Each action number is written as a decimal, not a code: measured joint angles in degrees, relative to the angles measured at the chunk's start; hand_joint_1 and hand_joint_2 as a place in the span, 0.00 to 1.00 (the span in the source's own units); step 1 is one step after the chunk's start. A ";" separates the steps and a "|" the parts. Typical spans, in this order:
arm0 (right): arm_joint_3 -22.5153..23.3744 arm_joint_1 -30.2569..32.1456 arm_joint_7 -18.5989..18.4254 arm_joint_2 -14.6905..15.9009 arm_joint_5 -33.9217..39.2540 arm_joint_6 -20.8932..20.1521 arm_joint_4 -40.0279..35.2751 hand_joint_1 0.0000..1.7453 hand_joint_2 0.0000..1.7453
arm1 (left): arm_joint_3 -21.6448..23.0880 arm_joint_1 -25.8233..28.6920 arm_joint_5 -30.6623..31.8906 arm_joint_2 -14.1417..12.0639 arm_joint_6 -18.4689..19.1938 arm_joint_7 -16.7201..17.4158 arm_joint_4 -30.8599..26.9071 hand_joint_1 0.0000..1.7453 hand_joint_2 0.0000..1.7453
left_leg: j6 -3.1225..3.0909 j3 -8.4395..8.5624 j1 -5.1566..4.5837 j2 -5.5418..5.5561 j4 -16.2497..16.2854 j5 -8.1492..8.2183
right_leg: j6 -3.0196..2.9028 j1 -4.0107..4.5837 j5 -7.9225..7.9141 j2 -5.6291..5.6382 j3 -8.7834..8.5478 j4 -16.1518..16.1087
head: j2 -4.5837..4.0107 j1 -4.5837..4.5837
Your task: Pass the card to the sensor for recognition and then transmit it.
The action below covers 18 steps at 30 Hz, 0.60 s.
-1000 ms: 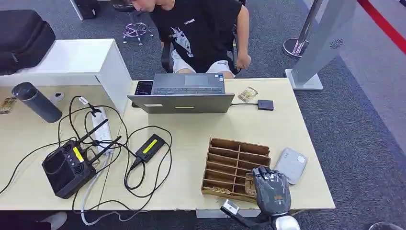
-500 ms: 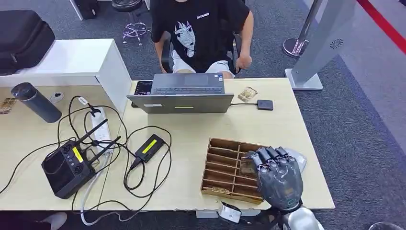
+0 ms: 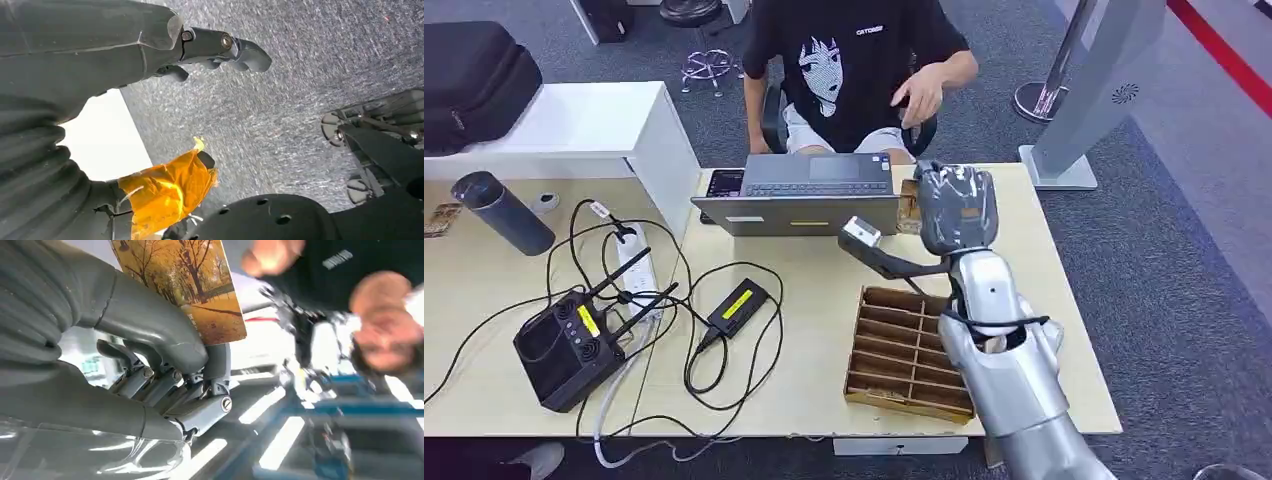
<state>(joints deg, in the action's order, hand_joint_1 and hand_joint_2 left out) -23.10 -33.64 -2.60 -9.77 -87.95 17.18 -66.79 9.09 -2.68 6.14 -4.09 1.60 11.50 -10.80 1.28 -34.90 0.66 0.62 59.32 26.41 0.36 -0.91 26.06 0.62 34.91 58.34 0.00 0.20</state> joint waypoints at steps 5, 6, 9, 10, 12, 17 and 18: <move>0.92 -9.37 -2.76 -2.66 -0.20 -0.35 14.08 1.00 1.00 | 1.05 -0.27 0.50 -0.22 0.26 0.00 0.00 0.00 1.00 | 0.01 -0.01 0.00 0.02 0.00 0.01 | 0.00 0.00 0.01 -0.02 0.03 0.01 | 0.00 0.00; 1.00 -10.49 -3.07 -3.08 -0.20 -0.20 15.88 1.00 1.00 | 1.20 -0.31 0.50 -0.24 0.26 0.02 0.00 0.00 1.00 | 0.01 -0.02 0.00 0.02 0.00 0.01 | -0.01 0.00 0.02 -0.01 0.04 0.01 | 0.00 0.00; 1.22 -12.59 -3.63 -4.17 -0.35 0.08 19.55 1.00 1.00 | 1.46 -0.38 0.48 -0.24 0.26 0.00 0.00 0.00 1.00 | 0.00 -0.05 0.00 0.02 0.00 0.03 | -0.02 0.00 0.04 -0.01 0.07 0.00 | 0.00 0.00; 1.22 -12.98 -3.77 -4.48 -0.57 0.22 20.44 1.00 1.00 | 1.59 -0.40 0.48 -0.24 0.26 0.00 0.00 0.00 1.00 | 0.00 -0.06 0.00 0.02 0.00 0.04 | -0.01 0.00 0.05 -0.02 0.08 -0.01 | 0.00 0.00; 1.22 -13.72 -4.25 -5.02 -0.94 0.43 21.96 1.00 1.00 | 1.66 -0.40 0.46 -0.24 0.26 0.00 0.00 0.00 1.00 | 0.00 -0.08 0.00 0.02 0.00 0.05 | -0.01 0.00 0.06 -0.02 0.10 -0.01 | 0.00 0.00; 1.22 -14.57 -5.30 -5.99 -1.68 1.90 23.87 1.00 1.00 | 1.66 -0.39 0.35 -0.24 0.24 0.00 0.00 0.00 1.00 | 0.00 -0.08 0.00 0.02 0.00 0.05 | -0.01 0.00 0.06 -0.02 0.10 -0.01 | 0.00 0.00; 1.22 -14.66 -5.47 -6.14 -1.68 2.27 24.08 1.00 1.00 | 1.66 -0.40 0.31 -0.24 0.24 0.02 0.00 0.00 1.00 | 0.00 -0.08 0.00 0.02 0.00 0.05 | -0.01 0.00 0.05 -0.02 0.10 -0.01 | 0.00 0.00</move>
<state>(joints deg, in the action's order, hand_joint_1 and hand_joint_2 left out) -21.88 -48.31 -8.07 -15.91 -89.64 19.45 -42.71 10.75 -3.08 6.45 -4.33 1.84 11.52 -10.80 1.29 -34.98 0.65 0.64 59.32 26.45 0.35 -0.91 26.11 0.60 35.01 58.33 0.00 0.20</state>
